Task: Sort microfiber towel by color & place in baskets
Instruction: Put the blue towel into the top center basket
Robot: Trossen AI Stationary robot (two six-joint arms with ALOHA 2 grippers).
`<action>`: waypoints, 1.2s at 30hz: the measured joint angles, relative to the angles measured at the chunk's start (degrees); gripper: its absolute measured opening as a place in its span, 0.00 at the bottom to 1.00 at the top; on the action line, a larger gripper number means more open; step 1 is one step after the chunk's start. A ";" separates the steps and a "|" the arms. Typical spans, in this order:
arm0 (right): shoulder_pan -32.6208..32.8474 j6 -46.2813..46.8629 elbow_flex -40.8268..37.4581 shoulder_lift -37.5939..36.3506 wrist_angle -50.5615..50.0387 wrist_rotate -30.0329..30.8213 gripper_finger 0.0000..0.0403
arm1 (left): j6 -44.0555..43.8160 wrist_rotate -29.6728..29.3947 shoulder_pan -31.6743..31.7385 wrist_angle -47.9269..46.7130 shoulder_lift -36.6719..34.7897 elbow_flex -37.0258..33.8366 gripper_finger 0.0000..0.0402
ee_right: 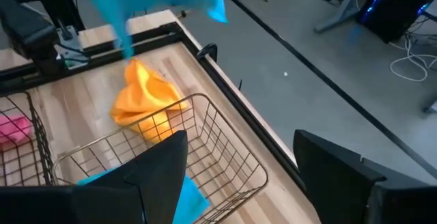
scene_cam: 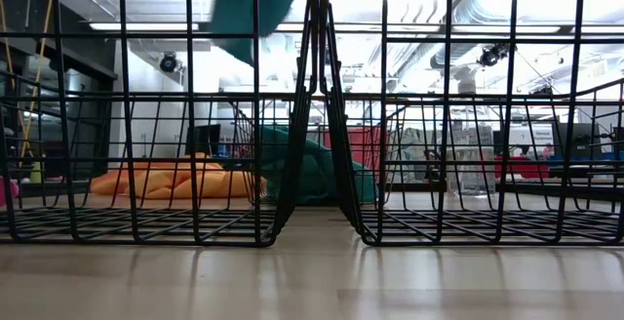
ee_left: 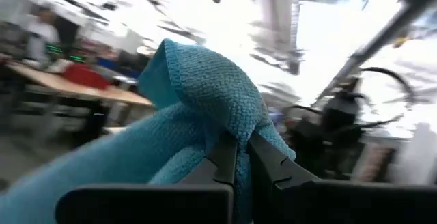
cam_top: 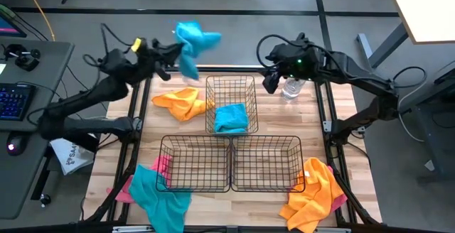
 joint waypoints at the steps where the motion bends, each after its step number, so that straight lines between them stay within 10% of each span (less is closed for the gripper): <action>1: 0.00 0.01 0.00 -0.12 -0.25 0.10 0.65 | -0.22 0.29 -1.39 1.35 1.34 0.00 0.00; 19: -0.21 -2.39 0.00 -0.20 -1.49 2.45 0.65 | -4.08 -0.04 -16.94 22.92 22.19 0.00 0.00; 36: -0.70 -1.95 0.00 -0.20 -3.26 3.76 0.65 | -1.65 -2.21 -18.66 6.96 22.81 -2.29 0.00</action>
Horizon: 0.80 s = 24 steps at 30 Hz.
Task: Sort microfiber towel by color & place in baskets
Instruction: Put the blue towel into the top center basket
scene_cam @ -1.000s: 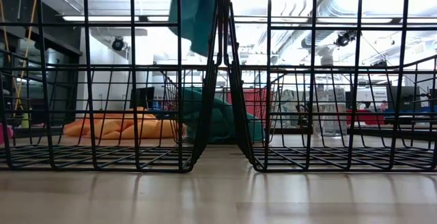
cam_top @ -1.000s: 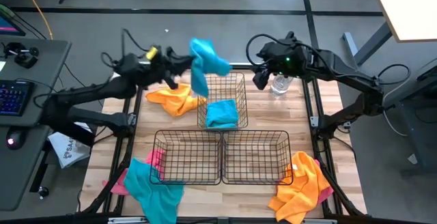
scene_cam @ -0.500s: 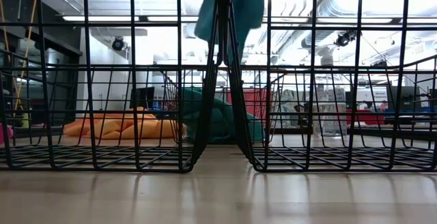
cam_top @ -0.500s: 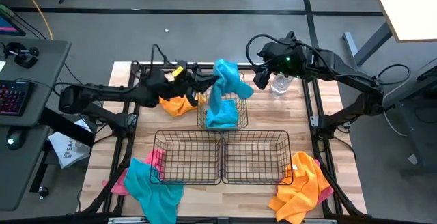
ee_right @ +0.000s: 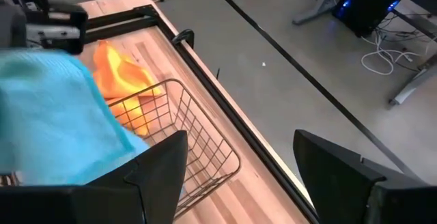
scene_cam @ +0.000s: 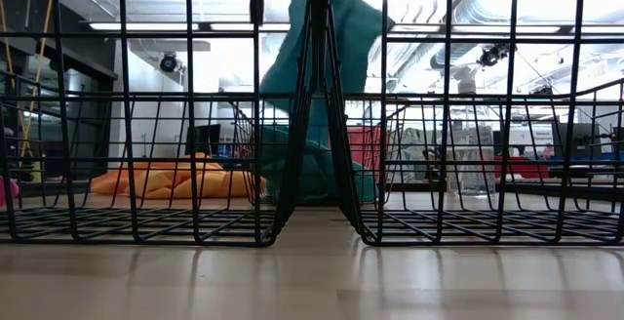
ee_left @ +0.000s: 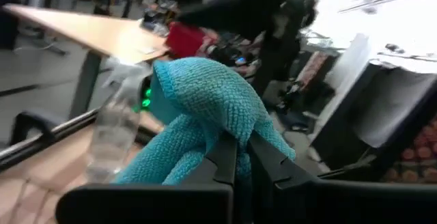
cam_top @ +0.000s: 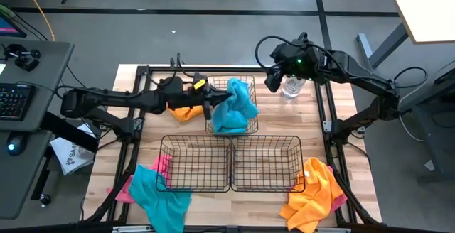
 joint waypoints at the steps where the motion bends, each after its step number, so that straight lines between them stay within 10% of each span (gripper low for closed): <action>1: 0.00 -0.01 0.00 0.00 0.00 0.16 0.65 | -0.40 -0.54 0.04 0.24 0.04 -0.90 0.00; 24: 0.00 2.79 0.00 0.02 -0.76 1.39 0.65 | -4.86 -2.17 2.67 8.78 5.14 -11.54 0.00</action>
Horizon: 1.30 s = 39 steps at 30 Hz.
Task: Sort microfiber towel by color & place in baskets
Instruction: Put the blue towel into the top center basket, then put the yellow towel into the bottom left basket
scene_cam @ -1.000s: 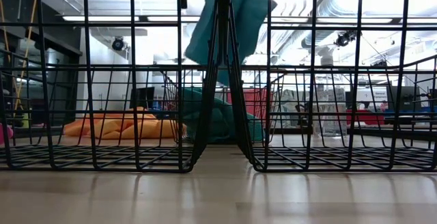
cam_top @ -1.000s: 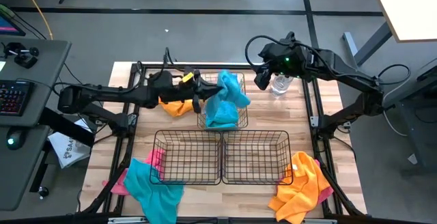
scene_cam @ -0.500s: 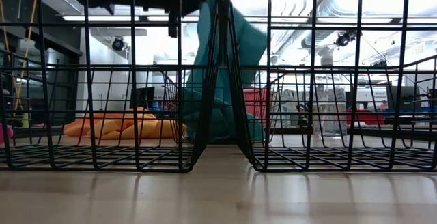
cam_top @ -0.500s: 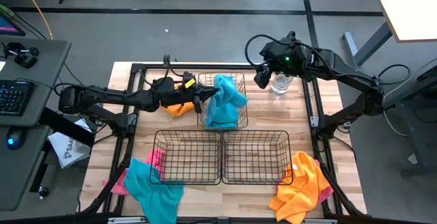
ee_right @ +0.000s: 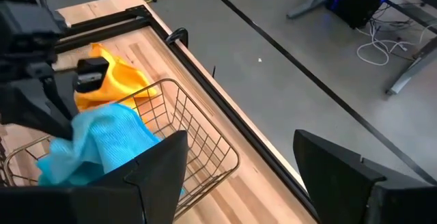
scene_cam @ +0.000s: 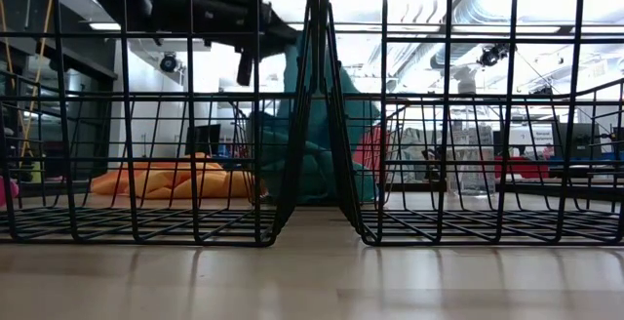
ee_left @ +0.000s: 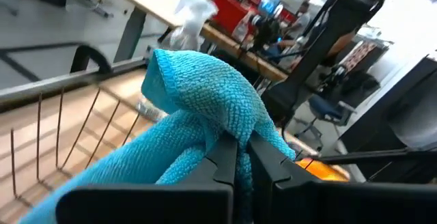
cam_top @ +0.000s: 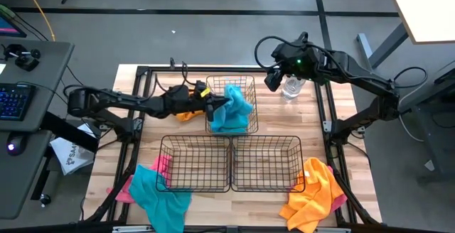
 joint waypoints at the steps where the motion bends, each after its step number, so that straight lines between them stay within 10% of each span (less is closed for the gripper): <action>1: 0.00 0.29 0.00 0.00 -0.16 0.00 0.65 | -0.12 -0.02 0.00 -0.13 0.66 0.00 0.00; 14: 0.00 0.88 0.00 0.00 -1.75 0.04 0.65 | 4.40 -0.11 0.02 -3.29 3.00 3.03 0.09; 27: 0.00 2.29 0.00 0.02 -4.33 0.02 0.65 | 10.83 7.19 0.20 -26.33 2.99 14.34 0.47; 39: 0.00 2.21 0.00 0.02 -4.31 0.02 0.65 | 13.62 16.31 -0.66 -60.00 -5.59 25.11 0.51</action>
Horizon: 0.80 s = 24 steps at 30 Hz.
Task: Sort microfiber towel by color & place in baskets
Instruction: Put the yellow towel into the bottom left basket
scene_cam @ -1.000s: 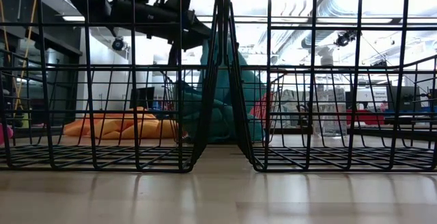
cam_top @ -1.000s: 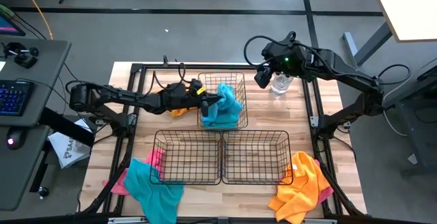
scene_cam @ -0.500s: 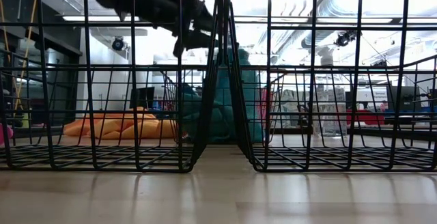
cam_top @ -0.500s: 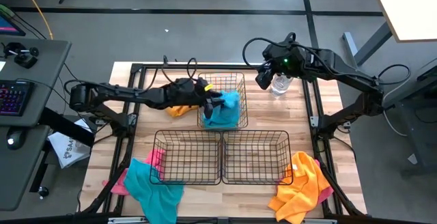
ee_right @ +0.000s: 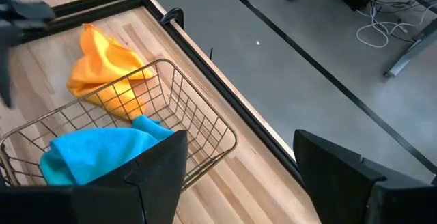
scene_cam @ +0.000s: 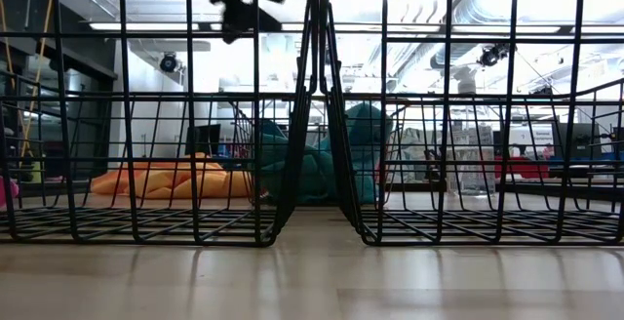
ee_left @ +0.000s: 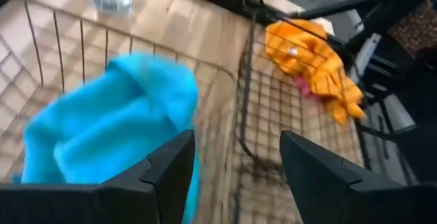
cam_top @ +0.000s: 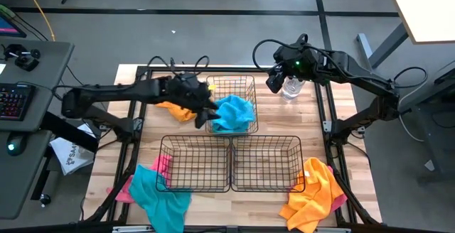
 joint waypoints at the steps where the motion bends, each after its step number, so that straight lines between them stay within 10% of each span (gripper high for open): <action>1: 0.00 -0.01 0.00 0.00 0.07 0.00 0.65 | -0.58 -0.37 -0.60 -1.56 -1.30 0.02 0.51; 12: 0.00 -0.48 0.00 0.00 -2.02 0.00 0.65 | -16.40 -25.85 -5.93 -17.82 -13.83 -6.81 0.51; 24: 0.00 -1.53 0.00 0.00 -0.45 0.01 0.65 | -6.10 -15.34 19.10 -26.27 -8.04 -11.15 0.51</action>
